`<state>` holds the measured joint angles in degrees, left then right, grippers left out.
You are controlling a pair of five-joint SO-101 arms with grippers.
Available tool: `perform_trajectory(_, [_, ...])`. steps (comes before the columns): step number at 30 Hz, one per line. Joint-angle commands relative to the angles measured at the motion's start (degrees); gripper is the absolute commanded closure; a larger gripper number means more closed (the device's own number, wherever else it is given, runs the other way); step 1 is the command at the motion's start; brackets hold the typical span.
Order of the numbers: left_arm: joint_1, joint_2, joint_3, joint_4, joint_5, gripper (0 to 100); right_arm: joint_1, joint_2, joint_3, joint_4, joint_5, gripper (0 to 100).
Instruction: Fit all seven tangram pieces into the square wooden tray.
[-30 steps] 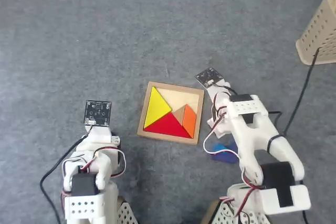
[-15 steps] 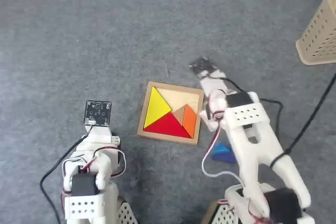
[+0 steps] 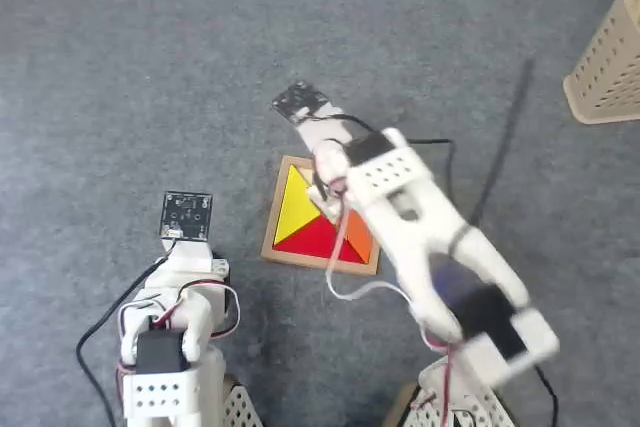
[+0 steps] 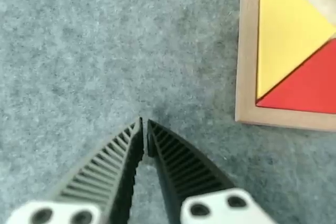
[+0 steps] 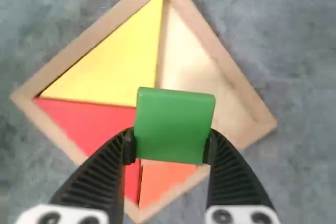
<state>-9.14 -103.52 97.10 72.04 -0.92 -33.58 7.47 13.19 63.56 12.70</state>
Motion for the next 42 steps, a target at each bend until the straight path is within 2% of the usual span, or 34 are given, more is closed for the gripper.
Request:
perform_trajectory(1, [0.2,-1.1,-0.6,0.4,-0.2,98,-0.5,4.2,-7.5,-1.0,-2.8,94.8])
perform_trajectory(11, [0.2,-1.1,-0.6,0.4,-0.2,98,-0.4,8.3,-9.2,-3.7,-5.1,94.4])
perform_trajectory(17, [0.2,-1.1,-0.6,0.4,-0.2,98,-0.5,8.3,-8.4,-3.5,-4.9,85.5])
perform_trajectory(35, [0.2,-1.1,-0.6,0.4,-0.2,98,-0.4,7.8,-8.5,-2.4,-4.8,84.8])
perform_trajectory(42, [0.2,-1.1,-0.6,0.4,-0.2,98,-0.4,7.8,-8.4,-2.3,-4.8,77.5])
